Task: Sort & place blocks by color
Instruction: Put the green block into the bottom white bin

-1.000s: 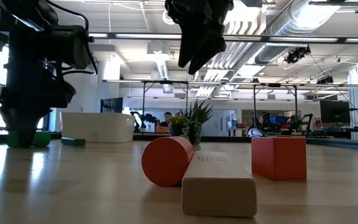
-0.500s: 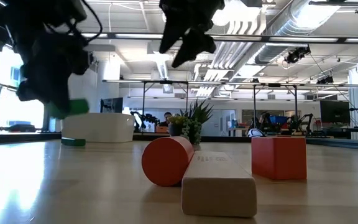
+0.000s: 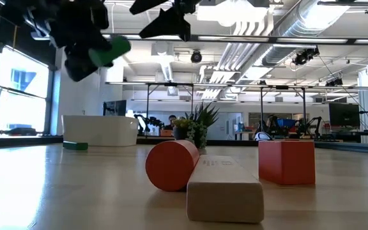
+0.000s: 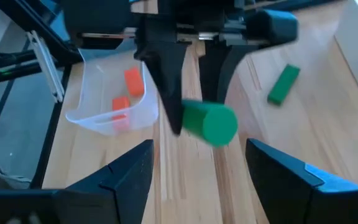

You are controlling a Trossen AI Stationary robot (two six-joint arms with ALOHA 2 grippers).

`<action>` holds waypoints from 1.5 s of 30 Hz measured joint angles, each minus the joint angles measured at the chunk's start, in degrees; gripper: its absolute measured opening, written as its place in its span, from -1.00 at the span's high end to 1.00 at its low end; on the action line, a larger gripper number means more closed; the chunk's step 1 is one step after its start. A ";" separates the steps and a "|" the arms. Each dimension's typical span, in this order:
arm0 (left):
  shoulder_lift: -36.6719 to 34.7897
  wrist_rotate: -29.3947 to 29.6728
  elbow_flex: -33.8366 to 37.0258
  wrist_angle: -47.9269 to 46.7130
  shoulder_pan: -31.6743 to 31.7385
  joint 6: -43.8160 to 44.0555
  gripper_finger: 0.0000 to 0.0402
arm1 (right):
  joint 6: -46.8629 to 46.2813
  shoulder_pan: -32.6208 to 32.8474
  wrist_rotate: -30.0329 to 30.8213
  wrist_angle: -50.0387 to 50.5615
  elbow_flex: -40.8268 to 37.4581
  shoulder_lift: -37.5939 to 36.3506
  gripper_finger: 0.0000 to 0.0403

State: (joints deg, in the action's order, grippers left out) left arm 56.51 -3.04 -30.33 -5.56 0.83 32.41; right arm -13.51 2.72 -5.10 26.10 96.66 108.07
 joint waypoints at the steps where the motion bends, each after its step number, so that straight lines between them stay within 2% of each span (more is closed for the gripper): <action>1: 0.00 0.05 0.00 1.24 -0.18 -1.03 0.47 | 0.36 -0.02 0.00 -0.62 0.00 0.00 -0.19; 18: 0.00 2.64 0.00 14.14 -0.14 -10.23 0.46 | -3.67 -0.28 1.50 -4.14 0.00 0.00 -0.16; 21: 0.00 2.76 0.00 14.80 0.03 -10.78 0.46 | -5.68 -0.61 1.59 -4.18 0.00 -0.02 -0.04; 28: 0.17 3.25 0.00 14.78 0.10 -10.98 0.45 | -8.62 -0.99 1.03 -4.24 0.00 -0.04 0.48; 29: 0.17 3.27 0.00 14.78 0.12 -10.98 0.44 | -8.67 -0.99 1.03 -4.26 0.00 -0.07 0.50; 36: 0.17 3.82 0.00 14.78 0.08 -11.89 0.38 | -8.58 -1.03 1.26 -4.34 0.00 -0.07 0.50; 45: 0.17 4.75 0.00 14.57 0.05 -13.75 0.08 | -8.53 -1.08 2.69 -3.80 0.00 -0.07 0.50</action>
State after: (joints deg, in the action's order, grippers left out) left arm 56.69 1.70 -30.33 9.01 0.89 18.65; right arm -22.03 1.64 -2.42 22.30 96.66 108.01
